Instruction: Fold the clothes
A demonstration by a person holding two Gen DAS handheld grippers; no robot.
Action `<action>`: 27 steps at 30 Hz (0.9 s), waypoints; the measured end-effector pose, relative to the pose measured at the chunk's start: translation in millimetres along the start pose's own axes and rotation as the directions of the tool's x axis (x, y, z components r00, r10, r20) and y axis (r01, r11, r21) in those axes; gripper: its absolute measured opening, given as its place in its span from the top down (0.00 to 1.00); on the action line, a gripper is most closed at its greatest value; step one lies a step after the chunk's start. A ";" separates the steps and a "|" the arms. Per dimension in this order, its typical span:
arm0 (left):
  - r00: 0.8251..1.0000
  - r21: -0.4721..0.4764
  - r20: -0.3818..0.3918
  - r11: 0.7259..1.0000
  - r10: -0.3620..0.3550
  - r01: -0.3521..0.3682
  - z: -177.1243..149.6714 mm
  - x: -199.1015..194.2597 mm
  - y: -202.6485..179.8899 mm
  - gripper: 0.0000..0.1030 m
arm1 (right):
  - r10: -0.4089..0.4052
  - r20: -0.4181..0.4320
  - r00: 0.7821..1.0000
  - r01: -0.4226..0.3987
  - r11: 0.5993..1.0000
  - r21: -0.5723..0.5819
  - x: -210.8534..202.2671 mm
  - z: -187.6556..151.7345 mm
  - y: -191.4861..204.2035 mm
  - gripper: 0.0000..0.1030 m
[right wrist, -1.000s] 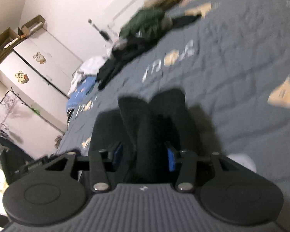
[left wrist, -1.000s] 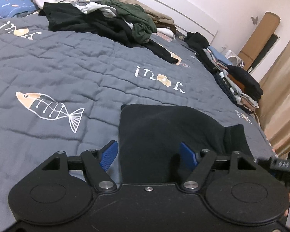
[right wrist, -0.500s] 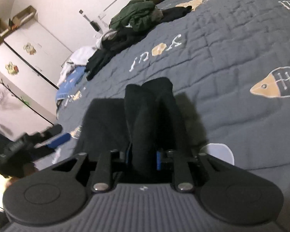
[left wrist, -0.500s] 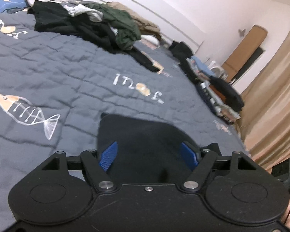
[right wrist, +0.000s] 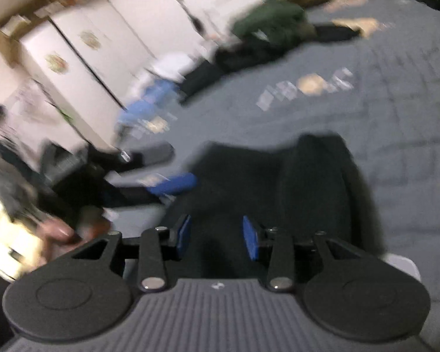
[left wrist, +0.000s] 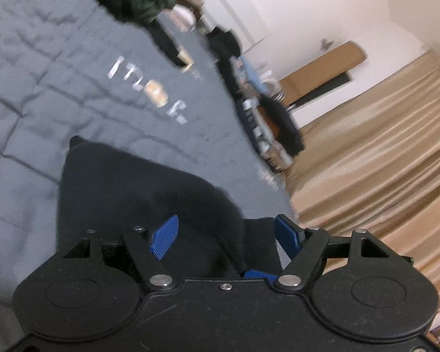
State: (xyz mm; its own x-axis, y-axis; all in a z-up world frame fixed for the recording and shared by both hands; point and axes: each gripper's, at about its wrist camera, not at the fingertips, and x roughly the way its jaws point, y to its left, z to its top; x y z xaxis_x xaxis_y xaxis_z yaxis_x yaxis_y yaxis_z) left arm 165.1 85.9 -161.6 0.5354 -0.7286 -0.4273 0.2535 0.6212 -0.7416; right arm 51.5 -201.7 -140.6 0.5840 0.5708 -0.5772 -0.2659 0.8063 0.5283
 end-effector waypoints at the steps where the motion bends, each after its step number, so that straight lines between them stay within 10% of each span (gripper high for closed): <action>1: 1.000 -0.012 -0.009 1.000 -0.008 0.008 2.0 5.3 4.4 0.31 | -0.015 -0.011 1.000 0.015 1.000 0.001 2.8 -2.4 -4.2 0.64; 11: 1.000 -0.085 -0.018 0.996 0.025 -0.027 23.0 16.3 38.4 0.33 | 0.010 -0.004 1.000 -0.010 1.000 0.012 -11.6 -7.1 -19.2 0.67; 15: 0.990 0.116 0.006 0.983 0.143 -0.143 31.7 -4.6 11.9 0.13 | -0.004 0.074 0.997 0.007 0.999 -0.033 -28.5 2.6 -12.1 0.62; 24: 0.977 0.091 -0.168 0.989 0.133 -0.119 13.4 16.0 35.2 0.11 | -0.071 0.134 0.988 0.083 0.992 -0.090 -15.9 18.3 -23.7 0.58; 27: 0.987 0.042 -0.128 0.994 0.101 -0.096 7.4 22.3 41.4 0.25 | -0.087 0.131 0.988 0.098 0.992 -0.080 -6.4 15.5 -31.9 0.58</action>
State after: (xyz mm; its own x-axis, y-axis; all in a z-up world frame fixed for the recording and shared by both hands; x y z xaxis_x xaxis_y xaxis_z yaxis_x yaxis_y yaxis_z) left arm 193.4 97.5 -198.0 0.4511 -0.6932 -0.5622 0.2345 0.6998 -0.6747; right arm 68.1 -233.5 -144.0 0.7000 0.4733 -0.5347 -0.2680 0.8682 0.4176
